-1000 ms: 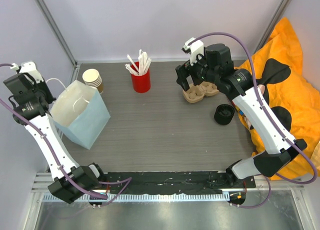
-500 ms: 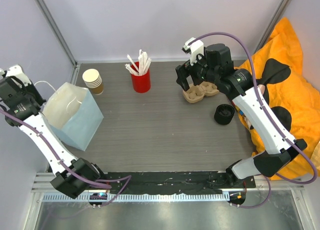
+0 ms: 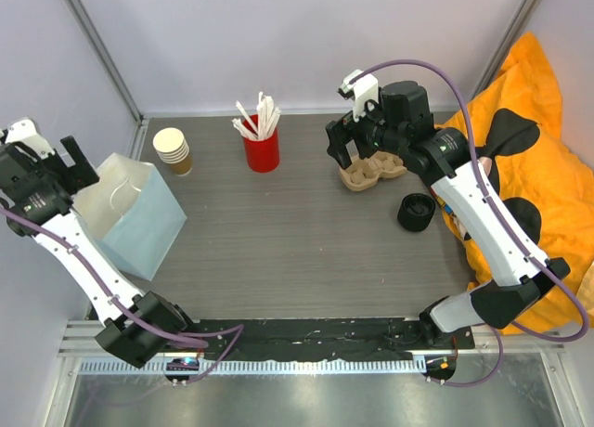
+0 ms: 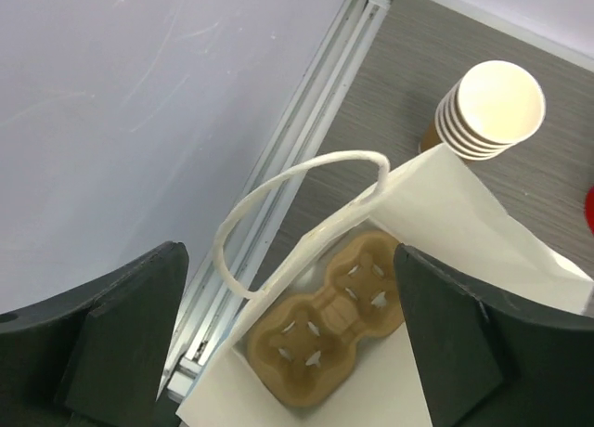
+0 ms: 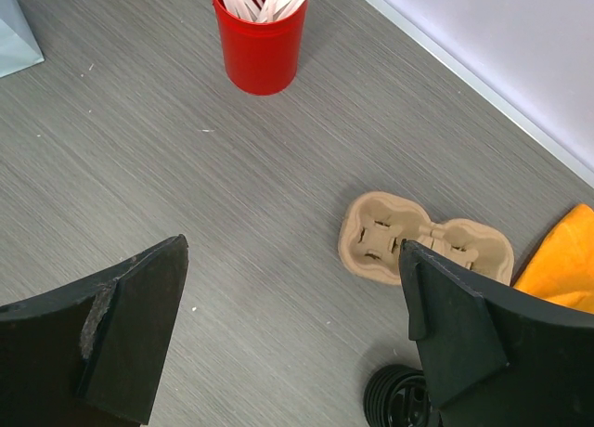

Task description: Pack the takeout coffee

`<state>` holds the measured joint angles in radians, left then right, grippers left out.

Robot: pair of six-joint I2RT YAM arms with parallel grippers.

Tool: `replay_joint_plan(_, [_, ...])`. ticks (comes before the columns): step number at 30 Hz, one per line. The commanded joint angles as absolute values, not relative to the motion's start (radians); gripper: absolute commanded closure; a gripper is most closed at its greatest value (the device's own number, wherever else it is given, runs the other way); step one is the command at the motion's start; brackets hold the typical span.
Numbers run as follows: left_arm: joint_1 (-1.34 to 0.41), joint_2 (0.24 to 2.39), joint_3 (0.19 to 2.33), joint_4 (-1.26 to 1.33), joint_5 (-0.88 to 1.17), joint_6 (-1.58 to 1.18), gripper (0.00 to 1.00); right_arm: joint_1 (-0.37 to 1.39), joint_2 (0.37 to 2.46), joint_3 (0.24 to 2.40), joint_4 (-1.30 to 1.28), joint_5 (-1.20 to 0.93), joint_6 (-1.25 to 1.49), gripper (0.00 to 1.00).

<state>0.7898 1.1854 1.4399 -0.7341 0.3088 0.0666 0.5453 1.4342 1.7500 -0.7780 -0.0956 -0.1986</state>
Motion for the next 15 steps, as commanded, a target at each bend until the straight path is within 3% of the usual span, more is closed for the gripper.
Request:
replay_joint_plan(1, [0.798,1.135,1.525,-0.664,0.405,0.046,0.0,0.543,1.436,1.772,-0.732,-0.104,-0.183,0.0])
replay_joint_plan(10, [0.775,1.161,1.787,-0.594,0.852,-0.118,0.01,0.526,1.43,1.775,-0.719,-0.066,-0.15,0.0])
replay_joint_plan(14, [0.585,1.251,1.943,-0.68,0.764,-0.083,0.0,0.488,1.427,1.775,-0.713,-0.058,-0.127,0.0])
replay_joint_plan(15, [0.446,1.271,1.972,-0.722,0.685,-0.004,0.0,0.47,1.424,1.772,-0.713,-0.06,-0.124,0.0])
